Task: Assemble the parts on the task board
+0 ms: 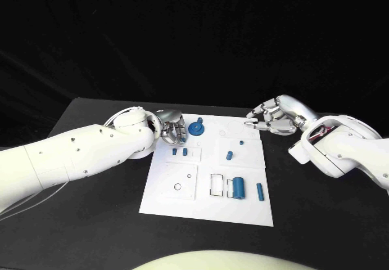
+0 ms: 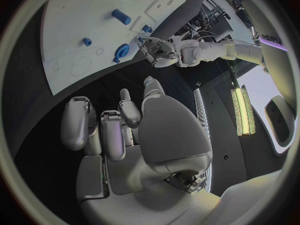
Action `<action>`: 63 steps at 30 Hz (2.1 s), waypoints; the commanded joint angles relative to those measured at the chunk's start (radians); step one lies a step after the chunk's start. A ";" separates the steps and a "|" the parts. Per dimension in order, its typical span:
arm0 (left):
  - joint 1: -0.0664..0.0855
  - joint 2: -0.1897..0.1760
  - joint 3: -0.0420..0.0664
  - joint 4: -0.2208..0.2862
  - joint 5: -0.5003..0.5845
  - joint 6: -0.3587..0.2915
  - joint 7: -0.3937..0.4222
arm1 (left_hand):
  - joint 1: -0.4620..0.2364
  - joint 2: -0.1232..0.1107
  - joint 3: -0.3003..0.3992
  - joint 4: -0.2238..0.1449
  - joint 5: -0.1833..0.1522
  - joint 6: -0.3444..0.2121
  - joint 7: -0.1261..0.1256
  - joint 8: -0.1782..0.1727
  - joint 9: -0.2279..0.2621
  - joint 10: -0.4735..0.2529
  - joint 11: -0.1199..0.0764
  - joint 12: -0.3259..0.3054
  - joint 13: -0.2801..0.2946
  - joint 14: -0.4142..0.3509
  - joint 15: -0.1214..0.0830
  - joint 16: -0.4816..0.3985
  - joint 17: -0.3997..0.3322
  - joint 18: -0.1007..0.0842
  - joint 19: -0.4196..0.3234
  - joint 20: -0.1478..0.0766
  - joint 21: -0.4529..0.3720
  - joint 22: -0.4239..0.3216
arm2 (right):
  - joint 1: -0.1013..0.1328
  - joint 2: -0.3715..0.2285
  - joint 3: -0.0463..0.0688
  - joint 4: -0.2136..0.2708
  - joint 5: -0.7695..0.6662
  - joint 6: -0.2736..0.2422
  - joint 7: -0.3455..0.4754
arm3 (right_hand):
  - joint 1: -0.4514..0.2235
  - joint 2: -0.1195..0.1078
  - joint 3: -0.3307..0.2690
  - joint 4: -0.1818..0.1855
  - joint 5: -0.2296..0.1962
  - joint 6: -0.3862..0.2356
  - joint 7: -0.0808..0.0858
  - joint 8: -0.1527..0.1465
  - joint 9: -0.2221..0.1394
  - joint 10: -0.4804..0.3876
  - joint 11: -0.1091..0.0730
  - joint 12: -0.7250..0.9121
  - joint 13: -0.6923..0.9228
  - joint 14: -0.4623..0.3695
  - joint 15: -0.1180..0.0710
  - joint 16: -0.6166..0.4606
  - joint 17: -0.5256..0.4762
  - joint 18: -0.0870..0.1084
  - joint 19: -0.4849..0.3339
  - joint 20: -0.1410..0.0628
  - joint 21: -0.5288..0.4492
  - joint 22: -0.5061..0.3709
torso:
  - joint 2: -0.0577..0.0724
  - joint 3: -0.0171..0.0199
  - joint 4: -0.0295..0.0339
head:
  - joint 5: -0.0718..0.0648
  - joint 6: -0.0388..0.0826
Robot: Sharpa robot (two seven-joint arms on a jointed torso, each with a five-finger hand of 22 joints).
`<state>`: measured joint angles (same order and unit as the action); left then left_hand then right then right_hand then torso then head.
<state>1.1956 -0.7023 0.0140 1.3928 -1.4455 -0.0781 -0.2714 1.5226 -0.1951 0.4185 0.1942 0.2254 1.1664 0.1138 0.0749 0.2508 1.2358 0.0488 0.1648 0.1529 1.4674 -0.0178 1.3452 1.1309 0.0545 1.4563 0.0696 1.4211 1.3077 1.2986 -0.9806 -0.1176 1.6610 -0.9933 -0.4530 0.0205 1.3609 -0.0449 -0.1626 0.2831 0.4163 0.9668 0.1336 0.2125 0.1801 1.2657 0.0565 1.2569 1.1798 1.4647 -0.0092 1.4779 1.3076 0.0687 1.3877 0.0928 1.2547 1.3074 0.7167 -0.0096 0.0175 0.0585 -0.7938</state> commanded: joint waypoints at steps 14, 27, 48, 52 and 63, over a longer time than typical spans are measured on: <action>-0.001 0.003 -0.001 -0.003 0.001 0.022 -0.014 | -0.029 -0.020 0.025 -0.004 0.005 -0.060 0.018 -0.015 -0.033 0.011 0.012 -0.028 -0.004 0.010 0.003 -0.006 -0.007 -0.008 0.004 0.007 0.000 0.111 | -0.001 0.000 0.000 0.001 -0.010 0.003 0.005 | 0.001 0.008 -0.004 0.000 0.005 -0.006 0.002 0.006 0.001 -0.003 -0.002 -0.003 -0.001 0.060 -0.008 -0.007 0.073 0.010 -0.008 -0.002 -0.003 0.024 | 0.000 -0.0003 0.0001 | 0.000 -0.001; -0.001 0.004 -0.001 -0.002 0.002 0.018 -0.013 | -0.033 -0.028 0.030 -0.006 0.004 -0.076 0.021 -0.015 -0.043 0.017 0.014 -0.030 -0.003 0.009 0.004 -0.007 -0.013 -0.008 0.005 0.009 0.002 0.113 | -0.001 0.000 0.000 0.000 -0.010 0.002 0.004 | 0.000 0.007 -0.007 0.000 0.007 -0.007 0.001 0.007 0.001 -0.011 -0.002 -0.012 -0.012 0.059 -0.008 -0.010 0.067 0.012 -0.013 -0.002 -0.013 0.018 | 0.000 -0.0001 -0.0003 | -0.001 -0.001; 0.000 -0.058 0.000 0.043 0.034 -0.027 0.006 | -0.041 -0.056 0.047 -0.016 0.004 -0.161 0.010 -0.015 -0.088 0.027 0.000 -0.043 0.002 0.007 -0.006 -0.008 -0.022 -0.008 0.004 0.003 0.000 0.113 | -0.001 0.006 0.000 -0.022 -0.183 0.087 -0.105 | 0.221 0.003 0.097 -0.017 -0.118 0.021 0.009 -0.013 -0.023 -0.202 0.003 -0.806 -0.747 0.036 -0.005 -0.111 -0.061 0.031 -0.046 -0.004 -0.135 -0.050 | -0.002 -0.0003 0.0001 | -0.011 0.005; 0.004 -0.087 0.002 0.070 0.068 -0.061 0.027 | -0.040 -0.055 0.049 -0.017 0.005 -0.159 0.010 -0.013 -0.089 0.026 -0.001 -0.044 0.002 0.007 -0.007 -0.008 -0.023 -0.007 0.004 0.002 -0.001 0.112 | -0.001 0.012 0.000 -0.029 -0.296 0.106 -0.158 | 0.245 -0.006 0.131 -0.010 -0.125 0.050 0.007 -0.027 -0.031 -0.165 0.003 -0.884 -0.815 0.046 -0.007 -0.089 -0.028 0.023 -0.022 -0.004 -0.098 -0.019 | -0.003 -0.0003 0.0007 | -0.018 0.011; 0.027 -0.169 0.005 0.139 0.536 -0.290 0.226 | -0.052 -0.042 0.063 -0.020 0.003 -0.088 0.026 0.011 -0.094 0.019 0.019 -0.050 0.012 -0.039 0.008 -0.087 -0.152 0.025 -0.081 0.012 -0.117 0.003 | -0.017 0.055 -0.001 -0.039 -0.612 0.162 -0.295 | 0.273 -0.041 0.231 0.000 -0.155 0.104 0.003 -0.068 -0.048 -0.098 0.005 -1.021 -0.925 0.054 -0.006 -0.061 0.010 0.010 0.010 -0.004 -0.035 0.036 | -0.001 -0.0004 -0.0019 | -0.058 0.027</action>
<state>1.2207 -0.8669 0.0184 1.5215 -1.1772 -0.2478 -0.1687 1.4769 -0.2378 0.4753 0.1733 0.2262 1.0708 0.1394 0.0831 0.1586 1.2571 0.0631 0.1184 0.1641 1.4377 -0.0106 1.2744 1.0042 0.0653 1.3869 0.0801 1.3199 1.3073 1.2845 -0.9312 -0.1176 1.6257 -1.4412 -0.3452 -0.1963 1.6335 -0.0752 0.0630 0.2816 0.2648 1.0636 0.1370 0.1493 0.1327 1.1617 0.0625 0.2443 0.2611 1.4665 -0.0148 1.4121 1.3082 0.0884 1.3919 0.0891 1.2138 1.3081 0.7148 -0.0103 0.0163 0.0106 -0.7706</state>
